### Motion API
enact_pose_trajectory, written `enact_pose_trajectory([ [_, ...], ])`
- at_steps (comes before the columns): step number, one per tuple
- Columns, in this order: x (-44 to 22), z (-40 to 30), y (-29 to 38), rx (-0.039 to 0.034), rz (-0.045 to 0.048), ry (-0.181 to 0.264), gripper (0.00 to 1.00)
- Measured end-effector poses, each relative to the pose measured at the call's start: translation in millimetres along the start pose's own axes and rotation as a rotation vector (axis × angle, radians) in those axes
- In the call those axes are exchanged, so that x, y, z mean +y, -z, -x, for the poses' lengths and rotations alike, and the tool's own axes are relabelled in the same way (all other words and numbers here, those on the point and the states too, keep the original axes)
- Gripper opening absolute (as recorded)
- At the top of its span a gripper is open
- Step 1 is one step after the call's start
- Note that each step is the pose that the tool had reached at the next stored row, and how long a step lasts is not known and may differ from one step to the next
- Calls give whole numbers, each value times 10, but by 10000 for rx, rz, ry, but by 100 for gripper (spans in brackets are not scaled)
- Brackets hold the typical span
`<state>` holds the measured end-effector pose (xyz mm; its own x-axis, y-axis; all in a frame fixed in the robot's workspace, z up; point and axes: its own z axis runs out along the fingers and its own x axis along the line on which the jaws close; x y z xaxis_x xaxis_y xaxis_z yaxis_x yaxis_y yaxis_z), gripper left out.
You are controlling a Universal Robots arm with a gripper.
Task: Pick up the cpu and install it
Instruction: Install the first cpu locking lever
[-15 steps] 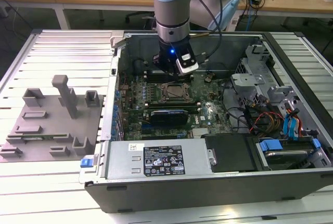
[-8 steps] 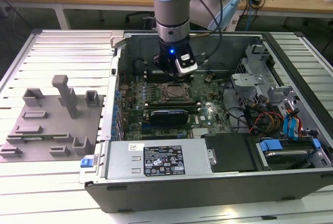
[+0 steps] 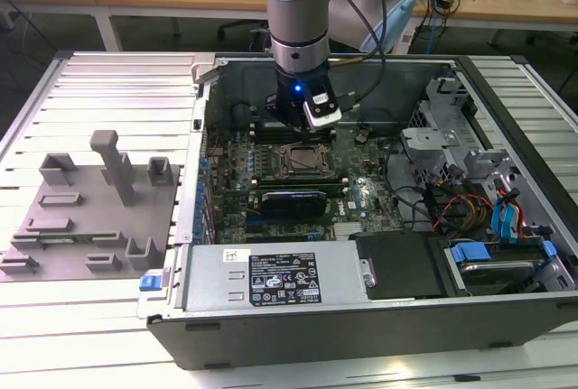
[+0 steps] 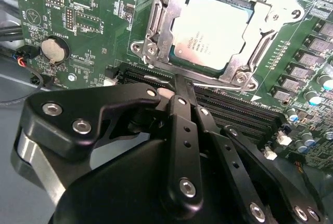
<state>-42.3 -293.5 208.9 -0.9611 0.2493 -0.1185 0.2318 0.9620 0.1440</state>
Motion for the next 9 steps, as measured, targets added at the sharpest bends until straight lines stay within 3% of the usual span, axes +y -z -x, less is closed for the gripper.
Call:
enact_pose_trajectory([
  [5,39,-13,-4,-2,0,4,11],
  [9,30,-43,-12,-119,-18,24,11],
])
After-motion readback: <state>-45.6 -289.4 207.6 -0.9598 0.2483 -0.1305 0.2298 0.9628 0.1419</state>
